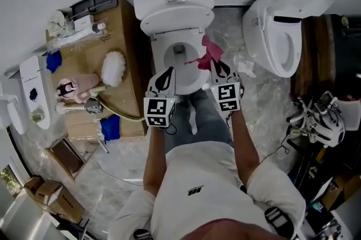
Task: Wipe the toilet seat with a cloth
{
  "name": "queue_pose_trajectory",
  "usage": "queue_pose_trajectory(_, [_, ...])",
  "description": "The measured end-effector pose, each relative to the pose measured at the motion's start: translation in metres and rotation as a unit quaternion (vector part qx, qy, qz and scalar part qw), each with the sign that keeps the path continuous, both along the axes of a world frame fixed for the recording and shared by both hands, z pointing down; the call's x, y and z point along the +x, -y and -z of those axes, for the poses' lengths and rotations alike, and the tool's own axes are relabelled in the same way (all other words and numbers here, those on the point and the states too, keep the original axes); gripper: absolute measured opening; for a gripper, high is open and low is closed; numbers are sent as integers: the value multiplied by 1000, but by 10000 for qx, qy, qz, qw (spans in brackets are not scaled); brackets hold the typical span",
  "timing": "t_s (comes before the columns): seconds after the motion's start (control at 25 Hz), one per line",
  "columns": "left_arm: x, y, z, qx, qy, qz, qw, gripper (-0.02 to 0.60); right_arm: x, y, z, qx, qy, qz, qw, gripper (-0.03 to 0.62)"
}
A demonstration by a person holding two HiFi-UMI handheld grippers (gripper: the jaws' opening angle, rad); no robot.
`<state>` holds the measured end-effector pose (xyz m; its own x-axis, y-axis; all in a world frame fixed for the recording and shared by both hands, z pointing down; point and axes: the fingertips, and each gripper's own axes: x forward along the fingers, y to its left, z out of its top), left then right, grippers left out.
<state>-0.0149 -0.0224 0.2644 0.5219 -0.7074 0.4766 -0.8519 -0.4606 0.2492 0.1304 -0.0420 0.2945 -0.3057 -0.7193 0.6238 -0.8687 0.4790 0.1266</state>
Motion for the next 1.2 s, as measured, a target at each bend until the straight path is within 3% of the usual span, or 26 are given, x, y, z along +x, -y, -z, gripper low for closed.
queue_pose_trajectory(0.52, [-23,-41,122,660,250,-135,9974,9,-28,-58,147,817,188,416,9956,11])
queue_pose_trajectory(1.2, [-26,-68,188,1259,220,-181,9916,9,-39,-93,215,1396,245,512,9886,11])
